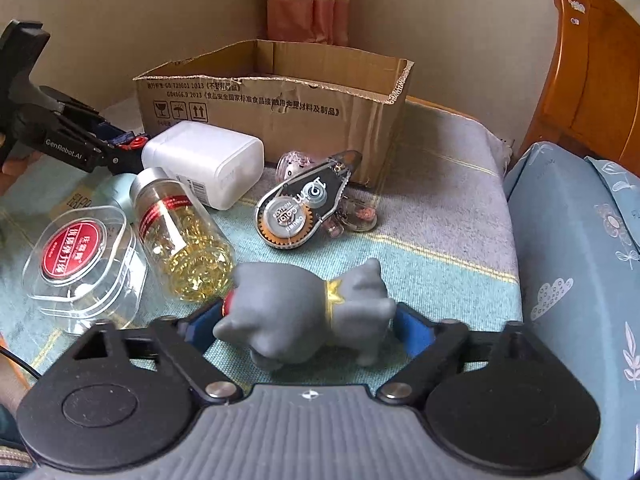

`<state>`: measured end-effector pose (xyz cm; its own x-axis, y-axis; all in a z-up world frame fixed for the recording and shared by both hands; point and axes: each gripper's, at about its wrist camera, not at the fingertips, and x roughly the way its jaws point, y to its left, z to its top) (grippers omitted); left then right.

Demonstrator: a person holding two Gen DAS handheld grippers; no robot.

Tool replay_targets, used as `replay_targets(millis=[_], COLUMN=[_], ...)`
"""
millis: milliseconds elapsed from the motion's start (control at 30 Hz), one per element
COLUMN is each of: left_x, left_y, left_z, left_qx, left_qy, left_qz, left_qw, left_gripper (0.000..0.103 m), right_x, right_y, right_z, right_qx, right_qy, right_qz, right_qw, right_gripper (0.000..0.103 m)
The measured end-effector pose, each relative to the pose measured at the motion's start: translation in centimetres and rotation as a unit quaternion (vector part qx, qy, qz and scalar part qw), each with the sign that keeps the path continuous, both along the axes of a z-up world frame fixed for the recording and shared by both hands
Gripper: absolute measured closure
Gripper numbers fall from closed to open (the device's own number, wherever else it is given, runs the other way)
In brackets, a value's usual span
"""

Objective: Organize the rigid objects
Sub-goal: 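Close left tool on the black cube toy while right tool grips the grey elephant, then carry the cube into the box and open left tool while right tool carries the elephant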

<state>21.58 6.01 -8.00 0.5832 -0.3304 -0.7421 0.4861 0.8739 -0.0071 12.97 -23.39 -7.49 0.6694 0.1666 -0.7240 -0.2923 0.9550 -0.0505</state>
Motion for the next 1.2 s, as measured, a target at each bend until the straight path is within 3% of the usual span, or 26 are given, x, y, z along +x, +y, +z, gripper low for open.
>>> replay_targets(millis=[67,467,900,1200], left_x=[-0.1,-1.5,-3.0,-1.0], left_y=[0.0,0.5,-0.9,-2.2], left_z=[0.0,2.2,7.0,11.3], left_qx=[0.000,0.009,0.017,0.012], left_qy=[0.001,-0.001,0.000,-0.026], left_qz=[0.003,0.018,0.017,0.009], left_qw=[1.0000,0.9998,0.9997,0.9995], left_gripper=[0.054,0.054,0.054,0.054], right_x=[0.0,-0.2,0.5,3.4], right_y=[0.1,-0.4,-0.5,0.2], right_z=[0.1,2.4,5.8,9.8], right_qx=[0.001,0.017,0.025,0.032], right_qy=[0.003,-0.002,-0.023,-0.054], right_qz=[0.002,-0.002,0.028,0.061], right_qw=[1.000,1.000,0.999,0.996], right_gripper=[0.025,0.026,0.026,0.026])
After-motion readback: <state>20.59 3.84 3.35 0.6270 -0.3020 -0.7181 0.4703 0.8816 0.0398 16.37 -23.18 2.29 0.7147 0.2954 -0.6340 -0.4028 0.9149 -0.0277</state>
